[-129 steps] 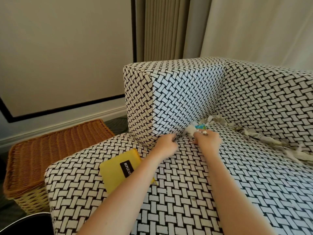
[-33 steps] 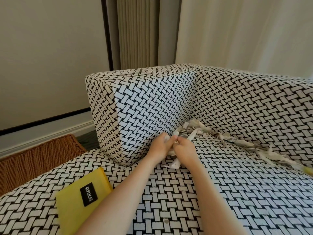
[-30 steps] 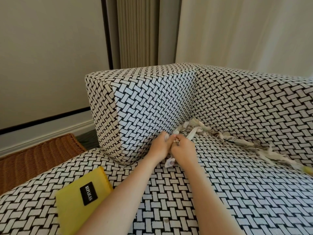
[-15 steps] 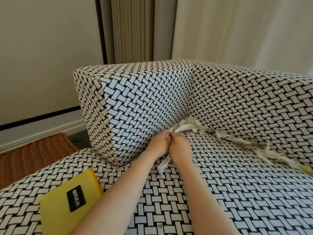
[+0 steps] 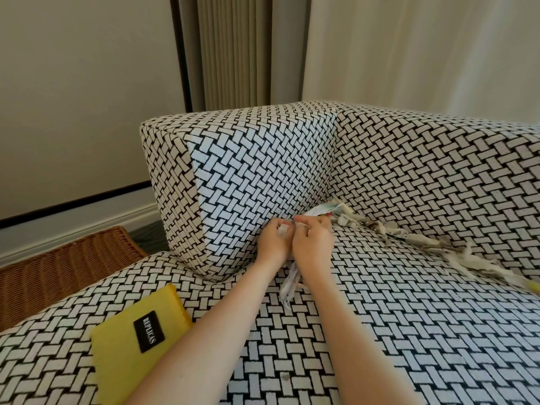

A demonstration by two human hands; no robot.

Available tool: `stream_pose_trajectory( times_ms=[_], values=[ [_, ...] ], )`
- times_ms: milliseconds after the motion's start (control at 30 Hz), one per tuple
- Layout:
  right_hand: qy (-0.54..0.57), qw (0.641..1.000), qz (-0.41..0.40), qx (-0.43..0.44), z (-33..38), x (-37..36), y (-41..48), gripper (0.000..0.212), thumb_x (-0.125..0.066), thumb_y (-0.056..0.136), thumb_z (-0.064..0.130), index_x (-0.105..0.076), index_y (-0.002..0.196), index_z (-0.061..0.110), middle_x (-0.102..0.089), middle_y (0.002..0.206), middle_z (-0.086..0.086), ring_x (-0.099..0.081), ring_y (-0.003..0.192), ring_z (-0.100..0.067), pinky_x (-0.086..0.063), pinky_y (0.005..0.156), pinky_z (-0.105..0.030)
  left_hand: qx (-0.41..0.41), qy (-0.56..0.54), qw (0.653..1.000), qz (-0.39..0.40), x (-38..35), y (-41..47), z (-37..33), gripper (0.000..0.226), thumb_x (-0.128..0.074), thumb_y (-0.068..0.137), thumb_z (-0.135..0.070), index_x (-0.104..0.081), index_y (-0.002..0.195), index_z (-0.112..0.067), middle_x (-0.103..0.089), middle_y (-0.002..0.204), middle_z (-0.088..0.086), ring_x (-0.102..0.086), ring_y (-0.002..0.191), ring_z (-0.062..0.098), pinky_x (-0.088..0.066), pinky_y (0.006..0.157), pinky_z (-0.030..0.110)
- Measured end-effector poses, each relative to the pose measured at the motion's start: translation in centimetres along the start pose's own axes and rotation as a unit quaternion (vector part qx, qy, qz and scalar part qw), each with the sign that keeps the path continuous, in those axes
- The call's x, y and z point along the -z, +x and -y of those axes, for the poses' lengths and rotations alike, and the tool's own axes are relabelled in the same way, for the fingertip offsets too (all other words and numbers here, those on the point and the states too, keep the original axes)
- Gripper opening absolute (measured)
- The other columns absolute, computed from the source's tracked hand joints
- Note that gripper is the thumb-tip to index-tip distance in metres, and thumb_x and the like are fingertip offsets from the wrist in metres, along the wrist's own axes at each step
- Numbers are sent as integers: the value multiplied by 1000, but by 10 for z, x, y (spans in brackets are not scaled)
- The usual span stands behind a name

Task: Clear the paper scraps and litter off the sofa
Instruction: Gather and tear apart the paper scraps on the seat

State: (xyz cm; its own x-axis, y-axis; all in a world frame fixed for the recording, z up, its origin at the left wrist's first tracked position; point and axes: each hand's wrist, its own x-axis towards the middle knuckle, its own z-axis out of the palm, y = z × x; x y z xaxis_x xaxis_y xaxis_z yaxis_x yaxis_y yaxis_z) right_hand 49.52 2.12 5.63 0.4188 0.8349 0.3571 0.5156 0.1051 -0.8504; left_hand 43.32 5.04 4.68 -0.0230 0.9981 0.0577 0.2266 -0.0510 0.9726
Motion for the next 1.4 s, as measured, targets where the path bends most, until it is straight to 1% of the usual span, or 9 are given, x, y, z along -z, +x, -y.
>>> stream_pose_trajectory(
  times_ms=[233,500,667,867,1033,1133,1233,1300,1400],
  values=[
    [131,990,-7,-47,7,0,-4,13,-53,84,10,-62,90,17,-64,100,-1,-57,88,-15,-49,79,-29,51,-54,997,-1,7,-11,-14,21,-48,93,-27,-57,99,-10,-64,98,7,-58,89,21,-49,77,32],
    [265,960,72,-60,19,8,4,15,-55,90,23,-60,100,13,-62,99,-1,-57,93,-12,-47,81,-24,-30,-31,998,39,24,-9,-43,18,-45,95,-28,-55,100,-13,-63,107,4,-61,97,21,-53,83,36],
    [309,925,213,-57,28,19,7,50,-54,88,45,-52,121,8,-65,99,-7,-63,88,-18,-51,74,-28,-96,8,992,81,44,-11,-75,21,-42,97,-34,-52,101,-16,-61,91,-1,-61,73,13,-54,60,23],
    [343,888,303,-49,40,28,5,35,-56,89,20,-50,123,13,-65,105,-6,-67,87,-18,-54,72,-28,-93,-30,988,123,66,-18,-91,29,-32,101,-30,-55,86,-21,-56,80,1,-55,64,12,-48,50,17],
    [329,906,255,-81,47,26,1,41,-64,83,12,-49,119,24,-59,124,-9,-63,104,-27,-51,91,-45,-68,72,980,171,70,-24,-92,46,-26,101,-36,-54,125,-10,-56,125,15,-55,111,25,-46,97,38],
    [331,912,223,-96,53,30,-1,38,-62,83,9,-50,119,12,-63,111,-10,-65,98,-26,-53,87,-40,-64,93,971,210,69,-33,-92,44,-25,101,-36,-44,134,-14,-52,129,16,-55,105,24,-50,89,34],
    [330,914,216,-91,63,35,-3,29,-57,86,4,-53,115,10,-63,105,-12,-64,95,-25,-54,82,-35,-41,47,973,220,73,-34,-85,53,-35,96,-45,-19,142,-24,-45,134,14,-56,106,26,-52,83,35],
    [342,911,208,-100,72,37,0,32,-53,88,0,-51,119,7,-62,104,-13,-64,90,-22,-57,74,-27,-6,-8,978,208,78,-37,-81,84,-55,78,-59,-7,142,-33,-46,134,14,-57,109,30,-50,89,48],
    [365,904,191,-114,87,42,7,44,-54,84,-5,-46,127,5,-58,112,-13,-63,86,-20,-57,63,-24,23,-17,973,228,87,-42,-74,108,-78,62,-47,-10,143,-30,-54,128,10,-59,109,28,-46,98,47]
  ],
)
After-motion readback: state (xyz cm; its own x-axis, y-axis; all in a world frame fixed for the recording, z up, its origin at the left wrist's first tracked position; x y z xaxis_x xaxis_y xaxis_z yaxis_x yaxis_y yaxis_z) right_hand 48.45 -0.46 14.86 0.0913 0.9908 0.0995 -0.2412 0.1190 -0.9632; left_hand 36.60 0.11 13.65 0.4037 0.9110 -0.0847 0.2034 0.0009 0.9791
